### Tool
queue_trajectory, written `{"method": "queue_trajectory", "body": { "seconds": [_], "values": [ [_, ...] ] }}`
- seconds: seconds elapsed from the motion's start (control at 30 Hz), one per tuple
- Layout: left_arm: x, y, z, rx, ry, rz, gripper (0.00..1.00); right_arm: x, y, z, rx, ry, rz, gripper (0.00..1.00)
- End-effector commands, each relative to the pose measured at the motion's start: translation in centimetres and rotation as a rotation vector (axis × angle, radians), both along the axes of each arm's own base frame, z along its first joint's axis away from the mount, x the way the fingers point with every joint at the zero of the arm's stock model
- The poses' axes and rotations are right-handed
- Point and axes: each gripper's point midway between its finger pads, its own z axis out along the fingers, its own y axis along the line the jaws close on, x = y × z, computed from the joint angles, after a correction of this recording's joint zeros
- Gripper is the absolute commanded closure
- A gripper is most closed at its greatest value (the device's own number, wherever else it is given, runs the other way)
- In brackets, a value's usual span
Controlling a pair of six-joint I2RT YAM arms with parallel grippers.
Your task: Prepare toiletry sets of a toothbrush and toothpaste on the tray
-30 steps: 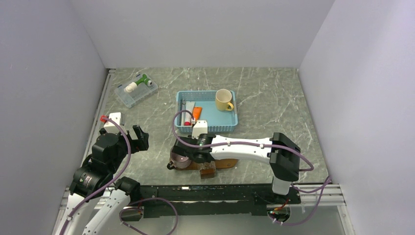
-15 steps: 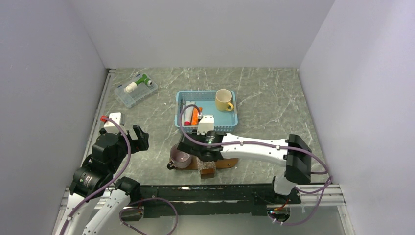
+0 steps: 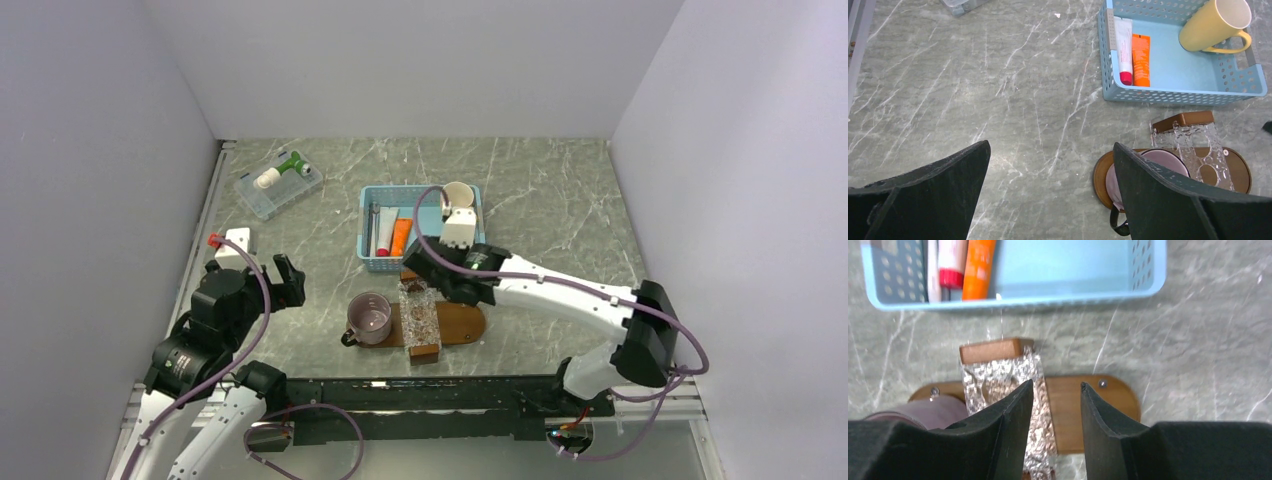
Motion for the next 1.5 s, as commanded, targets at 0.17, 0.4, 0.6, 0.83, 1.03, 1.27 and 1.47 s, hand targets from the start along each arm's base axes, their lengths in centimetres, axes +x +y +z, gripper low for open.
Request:
{"method": "queue_trajectory", "body": {
  "seconds": [0.17,0.4,0.6,0.83,1.03,1.27,1.47],
  "values": [
    [0.7,0.1,0.2,0.004,-0.003,0.021,0.01,6.5,-1.9,4.7,0.031,-0.106,0.054,0.58],
    [0.9,0.0,-0.1,0.012,0.016,0.019,0.0,10.9,-2.1,6.5,-0.001,-0.147,0.085,0.58],
    [1.0,0.0,-0.2,0.014,0.02,0.023,0.01,14.6,-2.0,6.3,0.005,-0.144,0.106,0.56],
    [1.2,-0.1,-0.5,0.022,0.037,0.018,0.01,18.4,-1.8,5.8,-0.001,-0.116,0.12,0.55],
    [1.3,-0.3,-0.7,0.027,0.046,0.009,0.01,20.7,-1.2,4.6,-0.012,-0.082,0.148,0.55],
    [1.5,-0.4,-0.9,0.032,0.057,0.005,0.01,22.8,-0.9,2.8,-0.011,-0.051,0.165,0.55],
    [1.5,-0.3,-0.9,0.033,0.061,0.006,0.01,24.1,-0.9,0.7,-0.02,-0.014,0.18,0.55]
  ]
}}
